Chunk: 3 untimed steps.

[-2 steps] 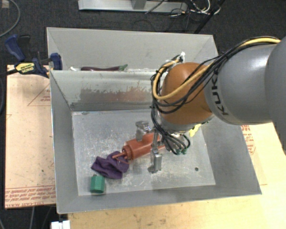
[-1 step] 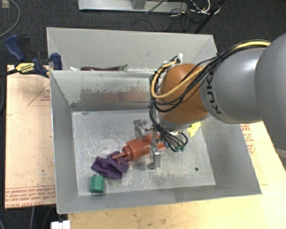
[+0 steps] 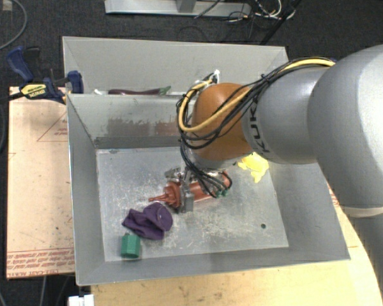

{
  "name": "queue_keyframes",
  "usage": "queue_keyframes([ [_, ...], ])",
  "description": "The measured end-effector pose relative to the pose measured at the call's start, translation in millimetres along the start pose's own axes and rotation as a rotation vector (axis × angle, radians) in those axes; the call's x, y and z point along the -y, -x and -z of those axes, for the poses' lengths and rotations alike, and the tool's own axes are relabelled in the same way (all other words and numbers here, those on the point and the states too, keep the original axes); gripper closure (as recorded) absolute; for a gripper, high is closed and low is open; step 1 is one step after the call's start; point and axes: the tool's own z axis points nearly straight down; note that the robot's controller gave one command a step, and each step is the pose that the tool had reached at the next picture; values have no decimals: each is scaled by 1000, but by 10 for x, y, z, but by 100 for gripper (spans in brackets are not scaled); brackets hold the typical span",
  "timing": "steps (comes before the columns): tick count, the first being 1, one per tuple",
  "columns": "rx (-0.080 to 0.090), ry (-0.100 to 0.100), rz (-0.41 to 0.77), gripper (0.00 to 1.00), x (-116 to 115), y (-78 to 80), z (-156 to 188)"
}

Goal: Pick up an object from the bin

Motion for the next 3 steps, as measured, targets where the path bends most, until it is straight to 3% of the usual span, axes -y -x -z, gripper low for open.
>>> queue_keyframes([
  [1, 0, 0, 0, 100, 2, 0, 0],
  [2, 3, 1, 89, 100, 132, 132, 803],
  [3, 3, 1, 89, 100, 132, 132, 803],
])
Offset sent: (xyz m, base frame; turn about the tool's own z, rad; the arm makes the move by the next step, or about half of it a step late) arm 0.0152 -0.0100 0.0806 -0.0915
